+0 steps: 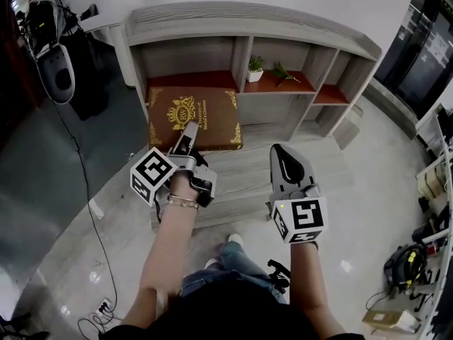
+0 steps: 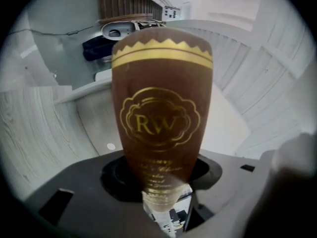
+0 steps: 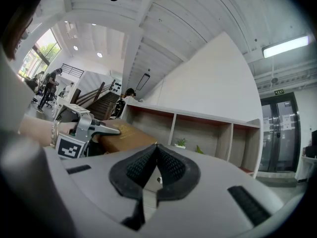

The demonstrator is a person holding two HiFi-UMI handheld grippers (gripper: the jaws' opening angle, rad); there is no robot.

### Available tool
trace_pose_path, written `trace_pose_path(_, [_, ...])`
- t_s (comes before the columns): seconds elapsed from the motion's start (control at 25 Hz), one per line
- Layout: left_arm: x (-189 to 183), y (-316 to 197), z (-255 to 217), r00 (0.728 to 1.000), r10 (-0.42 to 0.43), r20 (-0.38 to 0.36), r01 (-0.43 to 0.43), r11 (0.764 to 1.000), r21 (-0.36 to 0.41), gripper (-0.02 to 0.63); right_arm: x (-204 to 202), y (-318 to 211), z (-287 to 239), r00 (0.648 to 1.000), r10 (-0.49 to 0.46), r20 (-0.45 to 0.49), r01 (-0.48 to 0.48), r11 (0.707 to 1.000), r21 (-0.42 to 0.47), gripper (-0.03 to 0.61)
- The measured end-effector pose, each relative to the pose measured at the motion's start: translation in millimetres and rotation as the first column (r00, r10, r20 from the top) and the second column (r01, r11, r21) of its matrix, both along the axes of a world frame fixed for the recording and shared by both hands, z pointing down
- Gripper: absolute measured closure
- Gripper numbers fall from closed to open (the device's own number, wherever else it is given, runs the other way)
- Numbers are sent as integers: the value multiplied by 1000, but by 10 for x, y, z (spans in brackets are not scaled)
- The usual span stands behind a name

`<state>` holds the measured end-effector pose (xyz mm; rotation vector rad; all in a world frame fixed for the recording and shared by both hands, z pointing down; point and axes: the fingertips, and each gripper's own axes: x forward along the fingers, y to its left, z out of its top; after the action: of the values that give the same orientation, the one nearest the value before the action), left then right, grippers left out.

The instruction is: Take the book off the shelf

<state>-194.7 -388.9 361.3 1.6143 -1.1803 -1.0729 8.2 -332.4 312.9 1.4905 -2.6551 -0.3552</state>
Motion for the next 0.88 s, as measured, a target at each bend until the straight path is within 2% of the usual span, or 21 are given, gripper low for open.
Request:
trace_pose_path(0.08, [82, 40, -26, 994, -2, 107, 0, 1000, 12, 387, 66, 31, 0, 1000, 10, 1, -10, 1000, 1, 563])
trace_pose_path(0.16, [146, 79, -42, 974, -14, 228, 10, 1000, 18, 387, 133, 49, -4, 1000, 18, 2, -18, 1000, 4, 563])
trace_pose_path(0.24, [205, 122, -55, 931, -33, 364, 27, 999, 21, 387, 214, 53, -7, 1000, 29, 3, -29, 1000, 7, 563])
trace_pose_path(0.28, [234, 142, -64, 899, -45, 436, 39, 999, 24, 387, 255, 46, -12, 999, 33, 7, -33, 999, 7, 563])
trace_pose_path(0.36, [296, 168, -85, 821, -70, 567, 65, 997, 29, 387, 329, 12, -33, 999, 36, 18, -36, 999, 9, 563])
trace_pose_path(0.48, [408, 191, -147, 701, -95, 707, 82, 995, 53, 386, 411, -33, -62, 999, 29, 21, -29, 1000, 7, 563])
trace_pose_path(0.6, [501, 217, -205, 557, -120, 822, 85, 993, 87, 385, 479, -71, -63, 1000, 12, 10, -12, 1000, 2, 563])
trace_pose_path(0.72, [585, 253, -273, 412, -141, 900, 92, 989, 113, 385, 579, -92, -106, 1000, 3, 6, -3, 1000, 5, 563])
trace_pose_path(0.88, [716, 300, -392, 252, -188, 949, 90, 981, 170, 385, 717, -140, -169, 1000, -2, 10, 2, 1000, 15, 563])
